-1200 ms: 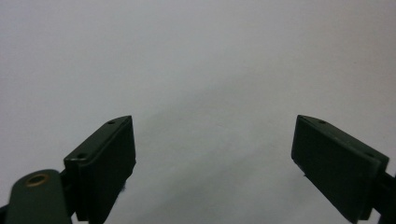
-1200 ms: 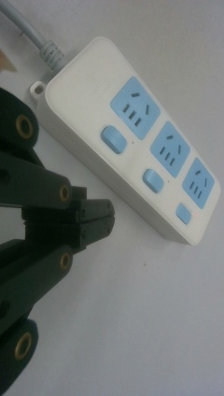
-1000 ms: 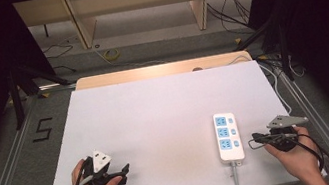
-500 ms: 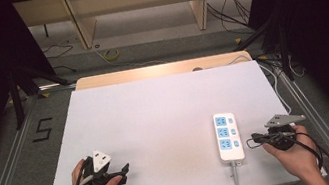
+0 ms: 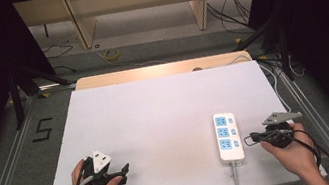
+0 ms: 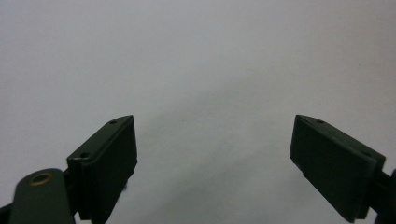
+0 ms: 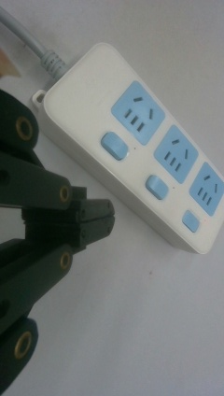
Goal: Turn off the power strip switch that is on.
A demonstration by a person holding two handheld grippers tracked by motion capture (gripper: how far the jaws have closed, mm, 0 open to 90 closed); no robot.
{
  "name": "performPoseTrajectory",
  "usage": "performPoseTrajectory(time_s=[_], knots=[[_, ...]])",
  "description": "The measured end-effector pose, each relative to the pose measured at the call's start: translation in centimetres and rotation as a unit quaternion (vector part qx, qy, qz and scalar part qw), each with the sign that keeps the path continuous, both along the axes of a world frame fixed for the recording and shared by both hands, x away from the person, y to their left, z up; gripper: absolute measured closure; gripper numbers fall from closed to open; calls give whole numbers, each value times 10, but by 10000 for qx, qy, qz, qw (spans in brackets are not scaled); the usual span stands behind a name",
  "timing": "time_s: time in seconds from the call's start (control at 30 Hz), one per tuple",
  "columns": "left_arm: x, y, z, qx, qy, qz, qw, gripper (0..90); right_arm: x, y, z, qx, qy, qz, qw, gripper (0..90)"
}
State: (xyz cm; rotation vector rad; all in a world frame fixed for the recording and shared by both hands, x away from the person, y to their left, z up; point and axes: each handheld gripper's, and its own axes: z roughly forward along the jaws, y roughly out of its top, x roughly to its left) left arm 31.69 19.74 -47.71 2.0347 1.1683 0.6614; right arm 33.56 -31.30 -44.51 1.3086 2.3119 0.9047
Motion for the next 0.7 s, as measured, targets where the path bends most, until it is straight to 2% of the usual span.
performPoseTrajectory(time_s=[0.7], knots=[[1,-1,-2,-18,-10,-10,10000,146,15,7,8,2,60,-38,10000,900]])
